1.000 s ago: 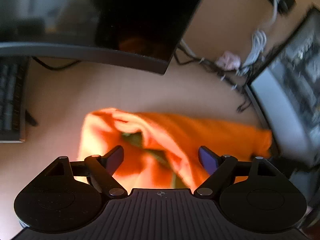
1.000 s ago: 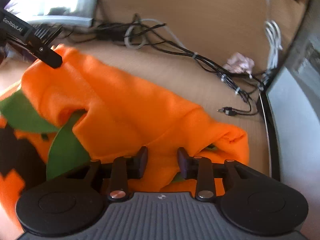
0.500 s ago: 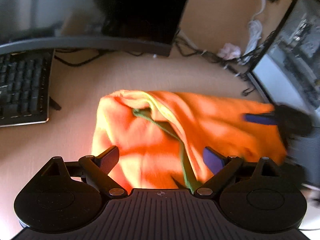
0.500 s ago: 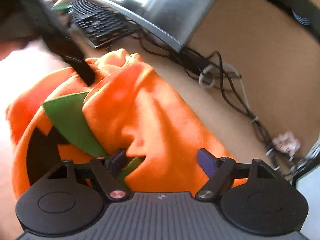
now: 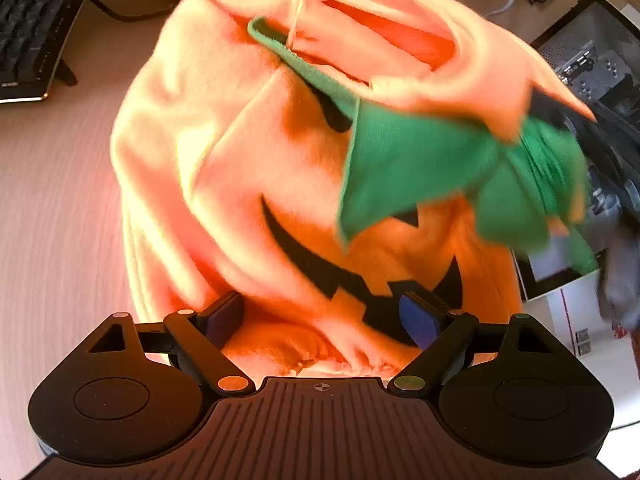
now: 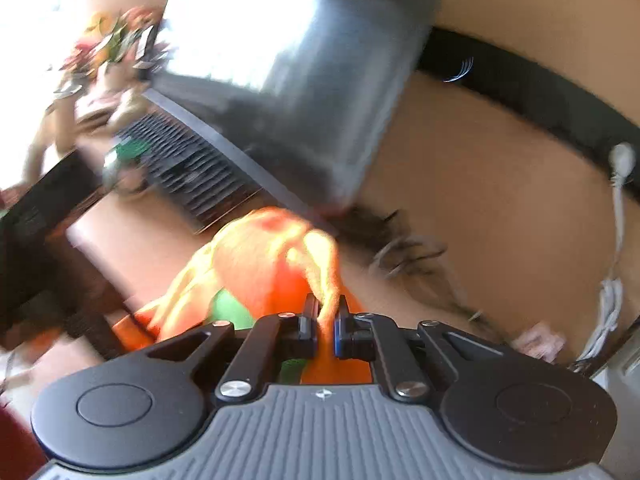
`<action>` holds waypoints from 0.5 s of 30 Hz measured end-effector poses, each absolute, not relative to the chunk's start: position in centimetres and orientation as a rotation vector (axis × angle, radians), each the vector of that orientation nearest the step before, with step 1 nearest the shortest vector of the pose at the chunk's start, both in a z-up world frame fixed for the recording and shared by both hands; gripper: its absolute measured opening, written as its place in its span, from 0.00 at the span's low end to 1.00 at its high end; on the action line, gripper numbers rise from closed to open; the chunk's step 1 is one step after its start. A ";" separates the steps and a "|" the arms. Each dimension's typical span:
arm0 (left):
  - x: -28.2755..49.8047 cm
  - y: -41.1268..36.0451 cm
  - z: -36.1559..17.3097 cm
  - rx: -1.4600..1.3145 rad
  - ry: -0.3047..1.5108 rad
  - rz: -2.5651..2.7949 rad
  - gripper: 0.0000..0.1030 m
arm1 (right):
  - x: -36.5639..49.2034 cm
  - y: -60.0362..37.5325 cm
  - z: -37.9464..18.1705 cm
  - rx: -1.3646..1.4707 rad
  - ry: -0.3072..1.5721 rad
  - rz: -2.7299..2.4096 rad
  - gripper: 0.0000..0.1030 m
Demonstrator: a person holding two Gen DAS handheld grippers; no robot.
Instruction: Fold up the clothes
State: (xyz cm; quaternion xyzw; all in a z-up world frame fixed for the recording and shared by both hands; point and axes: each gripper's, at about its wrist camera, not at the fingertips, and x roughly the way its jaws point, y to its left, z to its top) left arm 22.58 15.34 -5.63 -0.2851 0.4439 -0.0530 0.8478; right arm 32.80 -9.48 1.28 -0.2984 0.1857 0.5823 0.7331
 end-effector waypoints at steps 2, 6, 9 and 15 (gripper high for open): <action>22.4 15.4 -5.6 -0.609 0.935 -0.100 0.88 | 31.2 -9.9 -1.5 -0.721 0.446 1.281 0.07; 21.5 16.0 -5.3 -0.606 0.958 -0.112 0.88 | 27.7 -10.0 -7.3 -0.949 0.337 1.247 0.07; 20.4 16.8 -3.7 -0.569 0.939 -0.106 0.88 | 26.8 -9.8 -8.6 -1.043 0.216 1.239 0.07; 20.6 17.2 1.8 -0.547 0.746 -0.179 0.94 | 27.5 -9.7 -8.1 -0.982 0.254 1.227 0.08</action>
